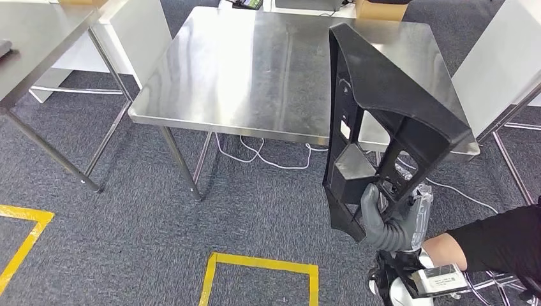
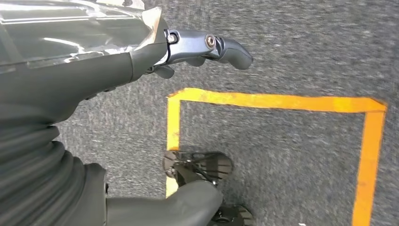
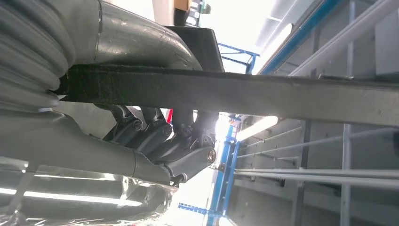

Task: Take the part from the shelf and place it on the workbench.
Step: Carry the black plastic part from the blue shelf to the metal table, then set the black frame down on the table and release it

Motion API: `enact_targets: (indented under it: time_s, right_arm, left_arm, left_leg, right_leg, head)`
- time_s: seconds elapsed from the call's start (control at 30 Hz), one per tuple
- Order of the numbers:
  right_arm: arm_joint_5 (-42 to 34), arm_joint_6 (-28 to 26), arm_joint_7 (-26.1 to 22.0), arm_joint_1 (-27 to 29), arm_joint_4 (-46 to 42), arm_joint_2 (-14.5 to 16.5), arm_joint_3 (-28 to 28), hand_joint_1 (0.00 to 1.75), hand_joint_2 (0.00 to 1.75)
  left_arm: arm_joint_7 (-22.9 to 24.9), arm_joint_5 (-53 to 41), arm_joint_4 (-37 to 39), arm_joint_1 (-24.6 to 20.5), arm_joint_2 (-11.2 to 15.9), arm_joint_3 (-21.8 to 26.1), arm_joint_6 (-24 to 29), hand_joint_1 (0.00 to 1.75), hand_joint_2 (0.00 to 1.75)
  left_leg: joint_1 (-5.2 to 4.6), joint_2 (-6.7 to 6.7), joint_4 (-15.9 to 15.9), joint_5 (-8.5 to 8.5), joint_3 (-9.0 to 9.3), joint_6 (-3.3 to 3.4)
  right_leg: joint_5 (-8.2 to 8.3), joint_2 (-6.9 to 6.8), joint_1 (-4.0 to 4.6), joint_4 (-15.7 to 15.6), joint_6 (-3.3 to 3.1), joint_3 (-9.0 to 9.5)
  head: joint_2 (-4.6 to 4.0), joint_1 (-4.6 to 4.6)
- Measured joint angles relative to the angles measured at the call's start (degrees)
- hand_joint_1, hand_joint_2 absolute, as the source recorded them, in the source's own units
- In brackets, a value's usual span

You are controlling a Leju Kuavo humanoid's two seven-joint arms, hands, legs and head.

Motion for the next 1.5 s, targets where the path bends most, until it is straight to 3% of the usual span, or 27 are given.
enact_targets:
  time_s: [0.07,0.17,0.23,0.27,0.33,0.4,0.47,0.53,0.6,0.67,0.73,0.77,0.8,0.83,0.9,0.97,1.03,1.1,1.17,1.23,1.27,1.33,1.37,1.4,1.43,1.5]
  right_arm:
    - [0.2,0.1,0.2,-0.1,-0.2,0.3,0.0,1.75,1.75]
    - [0.5,0.6,0.3,-0.3,-0.4,0.8,0.0,1.75,1.75]
    - [0.8,1.0,0.3,-0.3,-0.4,1.0,0.0,1.75,1.75]
    - [0.9,1.1,0.3,-0.3,-0.4,1.1,0.0,1.75,1.75]
    - [1.1,1.2,0.3,-0.6,-0.4,1.3,0.0,1.75,1.75]
    - [1.5,1.4,0.5,-1.1,-0.4,1.4,0.0,1.75,1.75]
    - [2.3,1.6,1.0,-1.8,-0.6,1.4,0.0,1.75,1.75]
    - [3.7,1.8,1.6,-2.7,-0.7,1.4,0.1,1.75,1.75]
    - [4.9,1.8,2.1,-3.8,-0.8,1.3,0.4,1.75,1.75]
    - [6.1,1.8,2.6,-4.6,-0.8,1.2,0.6,1.75,1.75]
    - [7.9,1.8,3.5,-5.3,-0.7,1.1,1.1,1.75,1.75]
    - [8.8,1.7,4.0,-5.7,-0.6,1.0,1.4,1.75,1.75]
    - [9.6,1.7,4.6,-6.3,-0.5,0.9,1.8,1.75,1.75]
    - [10.3,1.6,5.2,-7.1,-0.3,0.9,2.2,1.75,1.75]
    - [11.8,1.6,6.8,-8.9,0.3,0.8,3.0,1.75,1.75]
    - [13.5,1.7,8.8,-10.9,1.0,0.7,3.9,1.75,1.75]
    - [16.3,1.4,10.8,-13.1,2.1,0.8,5.0,1.75,1.75]
    - [19.8,0.7,12.9,-15.9,3.7,0.9,6.2,1.75,1.75]
    - [22.8,0.1,14.8,-18.9,5.7,1.2,7.3,1.75,1.75]
    - [25.3,-0.6,16.4,-20.8,7.5,1.4,8.2,1.75,1.75]
    - [27.0,-1.0,17.3,-21.8,8.7,1.4,8.7,1.75,1.75]
    - [31.3,-1.4,19.8,-24.7,11.8,1.6,9.9,1.75,1.75]
    - [33.6,-1.4,21.1,-26.6,13.7,1.8,10.7,1.75,1.75]
    - [36.0,-1.3,22.5,-28.6,15.5,2.0,11.5,1.75,1.75]
    - [38.5,-1.1,24.0,-30.5,17.3,2.2,12.5,1.75,1.75]
    - [43.2,-0.7,26.7,-33.8,20.9,2.6,14.6,1.75,1.75]
  left_arm:
    - [0.0,-0.1,0.0,-0.2,0.0,0.0,0.0,0.0,1.75]
    - [0.0,-0.2,0.0,-0.3,0.0,0.1,-0.1,0.0,1.75]
    - [0.1,-0.2,0.0,-0.1,0.0,0.3,0.0,0.0,1.75]
    - [0.1,-0.2,0.0,-0.1,0.0,0.5,0.0,0.0,1.75]
    - [0.1,-0.2,0.0,0.0,0.0,0.7,0.0,0.0,1.75]
    - [0.1,-0.2,0.1,0.0,0.0,0.9,-0.1,0.0,1.75]
    - [0.1,-0.3,0.2,-0.1,0.0,0.9,-0.1,0.0,1.75]
    - [0.0,-0.6,0.1,-0.1,-0.1,1.0,-0.2,0.0,1.75]
    - [-0.1,-0.8,0.0,-0.3,-0.2,1.0,-0.3,0.0,1.75]
    - [-0.1,-0.9,0.0,-0.4,-0.2,1.0,-0.4,0.0,1.75]
    - [-0.1,-1.0,0.0,-0.4,-0.2,1.1,-0.4,0.0,1.75]
    - [-0.1,-1.1,0.0,-0.4,-0.3,1.1,-0.4,0.0,1.75]
    - [-0.1,-1.1,0.0,-0.4,-0.4,1.1,-0.4,0.0,1.75]
    - [-0.1,-1.3,0.0,-0.4,-0.5,1.1,-0.4,0.0,1.75]
    - [0.0,-1.5,0.0,-0.5,-0.9,1.3,-0.4,0.0,1.75]
    - [0.1,-1.6,0.0,-0.5,-1.2,1.4,-0.4,0.0,1.75]
    - [0.1,-1.7,0.0,-0.6,-1.3,1.6,-0.4,0.0,1.75]
    - [0.1,-1.9,0.0,-0.8,-1.4,2.0,-0.4,0.0,1.75]
    - [0.2,-2.1,0.0,-1.1,-1.5,2.3,-0.4,0.0,1.75]
    - [0.4,-2.2,0.0,-1.1,-1.5,2.4,-0.5,0.0,1.75]
    - [0.5,-2.3,0.0,-1.1,-1.5,2.5,-0.6,0.0,1.75]
    - [0.7,-2.8,0.0,-1.0,-1.4,2.6,-0.9,0.0,1.75]
    - [0.8,-3.0,0.0,-1.1,-1.5,2.7,-1.0,0.0,1.75]
    - [0.9,-3.3,0.0,-1.2,-1.5,2.8,-1.2,0.0,1.75]
    - [1.0,-3.6,0.0,-1.3,-1.5,2.8,-1.4,0.0,1.75]
    - [1.3,-4.2,0.0,-1.6,-1.5,2.9,-1.6,0.0,1.75]
  left_leg:
    - [0.24,0.29,3.2,-1.15,-0.7,-0.6]
    - [0.72,0.6,12.8,-4.87,-7.26,-1.55]
    - [1.22,0.71,15.2,-6.13,-10.92,-2.04]
    - [1.53,0.8,13.7,-4.95,-11.46,-2.32]
    - [2.18,1.23,7.3,0.83,-10.85,-2.85]
    - [2.31,2.03,3.2,4.37,-9.94,-2.73]
    - [1.92,2.28,2.8,4.42,-9.47,-1.62]
    - [1.58,1.83,2.3,4.78,-8.41,-0.32]
    - [1.28,1.52,2.0,4.65,-7.28,0.75]
    - [0.89,1.25,1.9,4.13,-6.77,1.56]
    - [0.37,0.85,1.9,3.33,-6.01,2.04]
    - [0.04,0.66,1.9,2.88,-5.48,2.18]
    - [-0.3,0.52,1.9,2.43,-4.87,2.29]
    - [-0.55,0.41,1.8,1.99,-4.4,2.38]
    - [-0.92,0.2,1.8,1.08,-3.45,2.22]
    - [-1.01,0.12,2.1,0.96,-2.68,1.69]
    - [-0.95,0.24,3.1,1.07,-2.32,1.19]
    - [-0.66,0.32,6.3,-0.5,-3.61,0.5]
    - [0.11,0.33,12.0,-3.42,-7.58,-0.48]
    - [1.1,0.38,16.3,-4.57,-11.8,-1.56]
    - [1.64,0.49,15.9,-3.31,-12.71,-2.26]
    - [2.89,0.9,10.1,2.31,-11.91,-3.84]
    - [3.31,1.1,6.7,4.34,-11.29,-4.57]
    - [3.49,1.29,4.4,5.26,-10.7,-4.62]
    - [3.47,1.38,3.3,5.59,-10.51,-4.26]
    - [3.04,1.46,3.2,4.85,-10.26,-2.58]
  right_leg:
    - [0.24,-0.04,-0.67,-0.2,-0.9,1.7]
    - [-0.8,0.03,-0.68,-0.3,-1.61,2.97]
    - [-1.83,0.27,-0.84,-0.3,-1.4,3.98]
    - [-2.46,0.37,-1.01,-0.3,-1.15,4.74]
    - [-3.84,0.42,-1.28,-0.3,-0.4,6.33]
    - [-5.17,0.4,-1.05,-0.4,0.56,7.4]
    - [-5.66,0.36,-0.56,-0.4,1.8,8.56]
    - [-5.76,0.26,-0.48,0.4,2.47,9.01]
    - [-6.65,0.22,-0.55,4.7,1.97,6.55]
    - [-8.92,0.24,-0.31,11.5,1.17,1.52]
    - [-11.03,0.25,0.18,14.8,0.93,-2.7]
    - [-10.83,0.26,0.52,13.9,1.09,-3.52]
    - [-9.31,0.26,0.86,11.4,1.25,-3.59]
    - [-6.58,0.29,1.31,8.2,1.22,-3.15]
    - [-2.67,0.32,2.13,3.3,0.19,-2.31]
    - [-1.76,0.4,2.6,1.7,-1.32,-1.62]
    - [-0.51,0.54,1.9,0.3,-2.33,0.29]
    - [0.15,0.52,0.98,-0.6,-3.04,2.14]
    - [-0.19,0.46,0.83,-0.8,-3.35,2.7]
    - [-0.72,0.58,0.45,-0.7,-3.0,2.98]
    - [-1.13,0.66,0.09,-0.7,-2.55,3.3]
    - [-2.17,0.88,-0.69,-0.5,-1.34,4.17]
    - [-2.75,0.97,-0.94,-0.3,-0.69,4.68]
    - [-3.25,1.07,-0.92,-0.1,-0.05,4.81]
    - [-3.71,1.11,-0.58,0.0,0.56,4.85]
    - [-4.18,1.15,-0.05,0.0,1.5,5.16]
  head:
    - [0.0,-0.2]
    - [0.01,-0.36]
    - [0.01,-0.36]
    - [0.01,-0.37]
    - [0.0,-0.46]
    - [0.0,-0.76]
    - [0.0,-0.78]
    - [0.0,-0.48]
    - [0.01,-0.27]
    - [0.01,-0.11]
    - [0.0,-0.03]
    - [0.0,-0.03]
    - [0.0,-0.03]
    - [0.0,-0.04]
    - [0.0,-0.28]
    - [0.0,-0.46]
    - [0.0,-0.33]
    - [0.0,-0.41]
    - [0.0,-0.52]
    - [0.0,-0.5]
    - [0.0,-0.51]
    - [0.0,-0.56]
    - [0.0,-0.74]
    - [0.0,-0.98]
    - [0.0,-1.04]
    - [0.01,-0.99]
